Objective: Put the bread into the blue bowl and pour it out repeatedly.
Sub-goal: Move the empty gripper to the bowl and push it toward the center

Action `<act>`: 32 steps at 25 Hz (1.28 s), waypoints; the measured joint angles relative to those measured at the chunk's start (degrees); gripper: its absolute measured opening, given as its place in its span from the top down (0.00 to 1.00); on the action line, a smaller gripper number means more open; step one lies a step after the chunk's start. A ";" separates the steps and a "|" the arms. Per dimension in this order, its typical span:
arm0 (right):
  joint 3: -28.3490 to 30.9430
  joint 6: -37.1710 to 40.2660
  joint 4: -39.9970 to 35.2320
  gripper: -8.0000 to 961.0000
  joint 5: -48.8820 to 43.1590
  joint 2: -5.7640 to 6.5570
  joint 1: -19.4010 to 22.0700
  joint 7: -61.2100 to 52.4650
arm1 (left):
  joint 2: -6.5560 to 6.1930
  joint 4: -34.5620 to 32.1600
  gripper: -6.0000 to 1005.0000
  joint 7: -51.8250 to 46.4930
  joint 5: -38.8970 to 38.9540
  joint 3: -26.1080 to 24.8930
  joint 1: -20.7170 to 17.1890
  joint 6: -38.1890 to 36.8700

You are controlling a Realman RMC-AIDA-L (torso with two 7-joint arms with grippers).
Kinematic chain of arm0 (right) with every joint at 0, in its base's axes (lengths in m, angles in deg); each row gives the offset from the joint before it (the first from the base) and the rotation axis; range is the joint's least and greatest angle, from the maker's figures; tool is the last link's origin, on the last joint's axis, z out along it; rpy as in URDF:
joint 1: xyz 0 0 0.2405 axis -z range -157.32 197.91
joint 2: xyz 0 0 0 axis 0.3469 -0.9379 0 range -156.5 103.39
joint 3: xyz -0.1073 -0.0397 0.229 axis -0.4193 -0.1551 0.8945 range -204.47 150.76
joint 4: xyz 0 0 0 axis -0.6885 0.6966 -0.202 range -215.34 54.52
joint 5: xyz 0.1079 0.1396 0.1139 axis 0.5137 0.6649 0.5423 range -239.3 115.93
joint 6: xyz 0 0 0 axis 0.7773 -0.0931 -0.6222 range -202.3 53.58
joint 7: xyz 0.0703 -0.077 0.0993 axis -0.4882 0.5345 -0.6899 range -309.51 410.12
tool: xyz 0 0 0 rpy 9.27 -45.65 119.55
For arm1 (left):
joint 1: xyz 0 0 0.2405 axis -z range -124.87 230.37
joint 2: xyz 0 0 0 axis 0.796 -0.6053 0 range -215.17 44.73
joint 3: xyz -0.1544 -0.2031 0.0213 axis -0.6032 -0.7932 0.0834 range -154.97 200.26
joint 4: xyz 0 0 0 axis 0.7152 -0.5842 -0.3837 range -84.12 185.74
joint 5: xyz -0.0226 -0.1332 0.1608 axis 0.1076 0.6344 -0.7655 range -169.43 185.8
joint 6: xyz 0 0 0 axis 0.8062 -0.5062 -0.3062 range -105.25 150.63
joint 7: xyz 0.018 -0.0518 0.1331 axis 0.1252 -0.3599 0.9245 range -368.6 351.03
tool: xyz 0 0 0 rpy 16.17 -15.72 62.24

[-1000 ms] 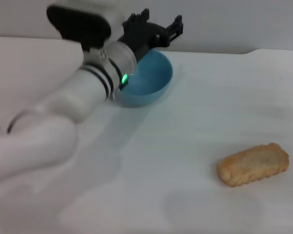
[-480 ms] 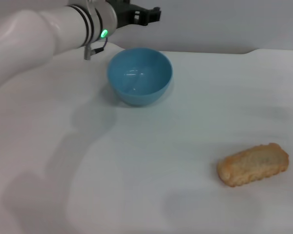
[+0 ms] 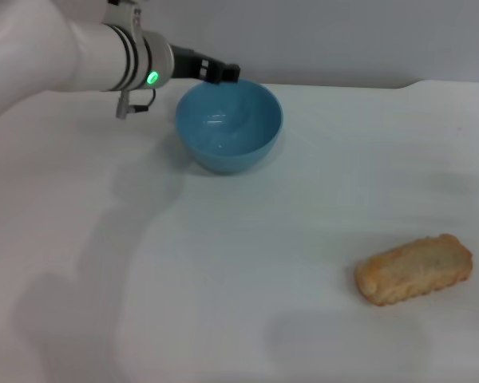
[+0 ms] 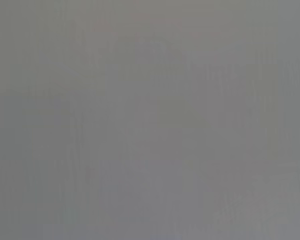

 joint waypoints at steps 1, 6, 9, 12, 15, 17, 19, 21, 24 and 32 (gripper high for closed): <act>0.00 -0.05 -0.04 0.32 0.00 0.02 -0.10 0.00 | 0.02 1.79 0.19 -0.16 -0.05 -0.01 1.02 -0.05; 0.00 0.02 -0.09 0.32 0.00 0.05 -0.21 0.01 | 0.19 10.49 0.19 -0.40 -0.09 0.13 4.98 3.34; 0.00 0.05 -0.09 0.32 0.00 0.06 -0.15 0.01 | 0.19 11.02 0.19 -0.42 -0.09 0.10 5.04 4.17; 0.00 0.06 0.07 0.32 0.01 0.06 -0.13 0.01 | 0.02 12.25 0.19 -0.09 -0.08 -0.11 5.12 4.48; 0.00 0.06 0.23 0.33 0.01 0.02 -0.14 0.01 | -0.21 14.04 0.19 0.01 -0.08 -0.19 5.22 4.62; 0.01 0.06 0.24 0.33 0.01 0.00 -0.14 0.01 | -0.25 14.27 0.19 0.04 -0.08 -0.20 5.18 4.62; 0.00 0.08 0.28 0.33 0.01 -0.01 -0.17 0.01 | -0.28 14.85 0.19 0.08 -0.11 -0.22 5.01 4.68; 0.00 0.13 0.33 0.33 0.01 -0.01 -0.22 0.01 | -0.33 15.87 0.19 0.09 -0.15 -0.27 4.95 4.90; 0.00 0.15 0.46 0.33 0.01 -0.07 -0.23 0.00 | -0.15 16.66 0.19 0.09 -0.17 -0.14 4.43 6.11; 0.00 0.15 1.09 0.34 0.01 -0.12 -0.23 0.00 | 0.29 17.29 0.19 -0.30 0.23 -0.20 3.74 7.03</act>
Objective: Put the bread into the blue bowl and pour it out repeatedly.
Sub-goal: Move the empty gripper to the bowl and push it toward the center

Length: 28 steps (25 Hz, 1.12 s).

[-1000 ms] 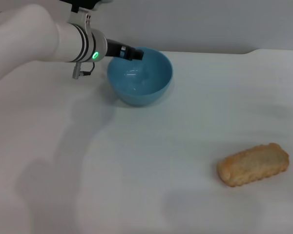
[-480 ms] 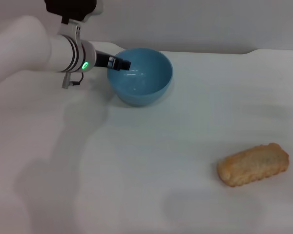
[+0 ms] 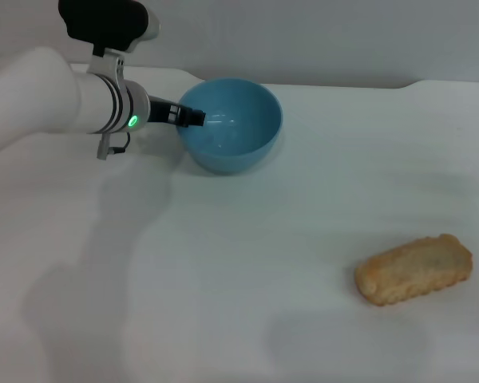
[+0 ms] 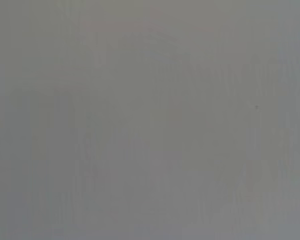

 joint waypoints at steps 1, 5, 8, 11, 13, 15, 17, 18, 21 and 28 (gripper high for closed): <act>0.00 0.01 0.02 0.34 0.00 0.00 0.02 0.00 | 0.08 0.15 0.19 -0.01 0.01 0.07 -0.02 0.02; 0.00 0.29 0.09 0.34 -0.01 0.00 0.12 0.00 | 0.42 1.75 0.19 0.27 0.11 0.34 0.18 -0.09; 0.00 0.62 0.12 0.34 -0.01 0.00 0.18 0.00 | 0.49 2.54 0.20 0.26 0.22 0.41 0.32 -0.35; 0.00 0.69 0.15 0.34 -0.03 -0.01 0.15 0.00 | 0.55 2.46 0.23 0.14 1.19 0.44 0.28 -1.26; 0.00 0.69 0.15 0.35 -0.05 -0.01 0.08 0.00 | 0.55 2.35 0.25 0.24 2.36 0.62 0.31 -2.10; 0.13 0.70 0.15 0.35 -0.06 0.00 0.12 0.00 | 0.53 1.99 0.26 0.44 3.24 1.69 0.43 -2.97; 0.27 0.77 0.09 0.35 -0.07 0.03 0.22 0.00 | 0.54 0.92 0.28 0.49 3.50 3.77 0.36 -3.17; 0.25 0.80 0.03 0.35 -0.07 0.06 0.28 0.00 | 0.56 0.37 0.29 0.48 3.59 4.19 0.22 -3.06; 0.09 0.86 -0.07 0.35 -0.11 0.08 0.35 0.00 | 0.58 -0.39 0.38 0.27 3.75 4.37 0.02 -2.97; 0.03 0.88 -0.05 0.35 -0.11 0.09 0.46 0.00 | 0.28 -0.75 0.63 -0.08 3.81 3.81 0.35 -3.80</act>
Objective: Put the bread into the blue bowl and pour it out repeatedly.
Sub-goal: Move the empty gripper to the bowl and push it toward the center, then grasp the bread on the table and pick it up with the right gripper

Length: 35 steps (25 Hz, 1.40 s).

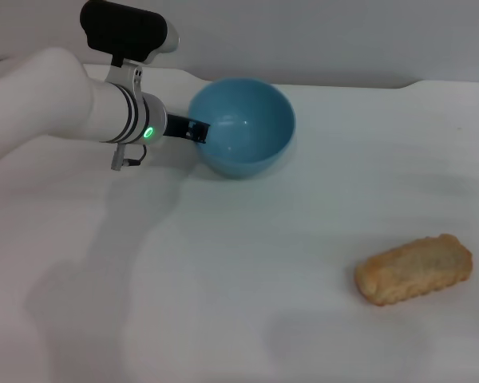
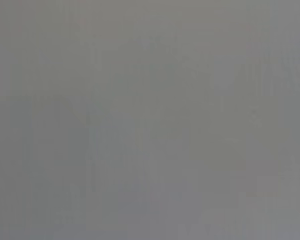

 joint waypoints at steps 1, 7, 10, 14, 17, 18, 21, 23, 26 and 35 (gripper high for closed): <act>0.02 0.00 -0.10 0.36 0.00 0.00 0.08 0.00 | -0.02 0.00 0.67 -0.02 0.01 -0.07 0.06 -0.23; 0.45 0.00 -0.17 0.36 0.27 0.04 1.04 -0.10 | -0.18 0.22 0.91 -0.16 0.04 -0.25 0.21 -1.32; 0.21 -0.11 0.06 0.36 0.02 0.15 1.47 -1.19 | -0.75 -0.23 0.96 -0.16 -0.50 -0.30 1.44 -4.81; -1.15 -1.45 0.47 0.36 -1.14 0.25 1.52 -2.38 | -1.83 -1.98 0.98 -0.96 -4.58 -0.87 4.24 -11.28; -1.79 -4.46 0.12 0.37 -4.32 0.53 1.47 -7.27 | -1.77 -6.95 0.99 -4.39 -11.80 -1.81 5.28 -17.13; -1.86 -6.29 -0.62 0.37 -6.65 0.75 1.32 -10.71 | -1.50 -9.08 0.99 -5.72 -14.64 -1.89 5.31 -18.67; -3.16 -10.39 -5.46 0.37 -16.55 1.27 0.46 -25.73 | -0.67 -15.71 1.00 -8.27 -21.57 -3.18 5.35 -25.05; -6.38 -10.76 -13.17 0.37 -26.37 1.01 -0.14 -40.75 | -0.66 -16.03 0.99 -8.28 -21.57 -4.30 5.57 -25.97; -13.24 -5.14 -27.98 0.37 -39.01 0.29 -0.79 -63.05 | -0.67 -16.21 0.99 -7.83 -21.51 -9.22 5.94 -28.06; -25.02 5.65 -52.74 0.38 -63.77 0.60 -4.14 -96.06 | -0.69 -15.80 0.99 -7.73 -21.73 -12.20 5.25 -29.78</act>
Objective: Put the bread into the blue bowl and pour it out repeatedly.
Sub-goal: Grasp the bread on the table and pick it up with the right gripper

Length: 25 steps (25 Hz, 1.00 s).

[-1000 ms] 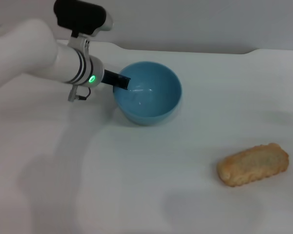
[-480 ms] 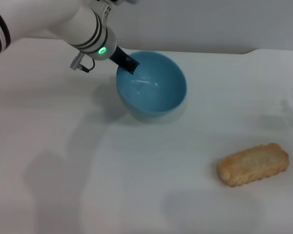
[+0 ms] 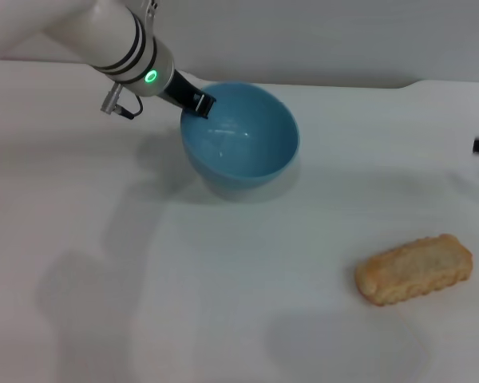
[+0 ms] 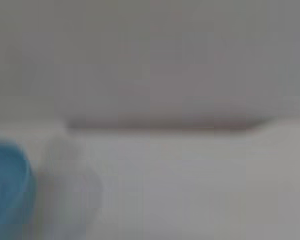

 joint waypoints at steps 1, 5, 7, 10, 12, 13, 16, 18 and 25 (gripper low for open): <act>-0.41 4.30 -3.18 0.38 -6.98 0.10 -1.65 -4.66 | 0.04 -0.01 0.99 -0.11 0.04 -0.01 -0.08 -0.19; -0.53 9.54 -4.96 0.38 -12.21 0.35 -3.19 -8.47 | 0.07 -0.42 0.99 -0.39 0.25 -0.07 -0.33 -0.19; -0.60 11.72 -4.49 0.38 -13.78 0.45 -3.21 -9.60 | 0.12 -0.57 0.99 -0.49 0.31 -0.13 -0.32 -0.25; -0.61 12.16 -4.30 0.38 -13.99 0.28 -2.43 -10.28 | 0.15 -0.51 0.99 -0.50 0.31 -0.13 -0.07 -0.29; -0.70 12.37 -3.69 0.38 -14.39 0.22 -1.79 -11.07 | 0.16 -0.46 0.99 -0.50 0.35 -0.41 0.16 -0.81; -0.78 12.41 -3.03 0.38 -14.81 0.17 -1.52 -11.41 | 0.14 -0.46 0.99 -0.51 0.38 -0.84 0.31 -1.38; -1.14 11.38 0.77 0.39 -15.55 0.11 -1.16 -11.32 | 0.04 -0.54 0.99 -0.40 0.40 -2.41 0.77 -2.74; -1.30 10.07 3.37 0.39 -15.43 0.10 -1.20 -11.07 | 0.04 -0.55 0.99 -0.20 0.40 -2.63 0.69 -2.80; -2.03 7.69 6.81 0.39 -15.61 0.10 -1.25 -12.10 | -0.03 -0.60 0.99 0.01 0.40 -2.61 0.66 -3.39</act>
